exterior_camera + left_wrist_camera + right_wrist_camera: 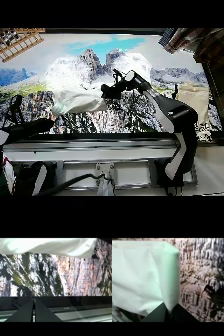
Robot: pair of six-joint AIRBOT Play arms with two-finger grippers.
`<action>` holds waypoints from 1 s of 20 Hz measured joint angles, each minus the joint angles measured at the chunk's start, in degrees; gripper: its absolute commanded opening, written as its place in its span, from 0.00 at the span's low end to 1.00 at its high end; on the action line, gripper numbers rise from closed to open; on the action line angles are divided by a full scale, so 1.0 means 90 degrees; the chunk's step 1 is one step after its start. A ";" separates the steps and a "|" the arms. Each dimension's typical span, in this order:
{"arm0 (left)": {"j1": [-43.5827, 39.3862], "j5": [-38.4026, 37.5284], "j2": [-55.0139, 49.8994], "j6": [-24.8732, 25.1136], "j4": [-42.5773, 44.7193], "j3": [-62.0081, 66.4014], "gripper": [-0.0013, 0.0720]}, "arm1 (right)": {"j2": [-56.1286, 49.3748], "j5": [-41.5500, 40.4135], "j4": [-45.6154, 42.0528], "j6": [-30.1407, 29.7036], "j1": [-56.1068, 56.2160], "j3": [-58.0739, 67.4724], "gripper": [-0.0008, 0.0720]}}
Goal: Fold the clothes and pants, and hang the long-sleeved shirts on hangers.
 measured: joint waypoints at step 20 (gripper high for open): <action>0.0000 -0.0036 0.0000 0.0000 0.0002 0.0000 0.04 | 0.2266 0.1001 -0.1455 0.2125 -0.5003 0.1855 0.04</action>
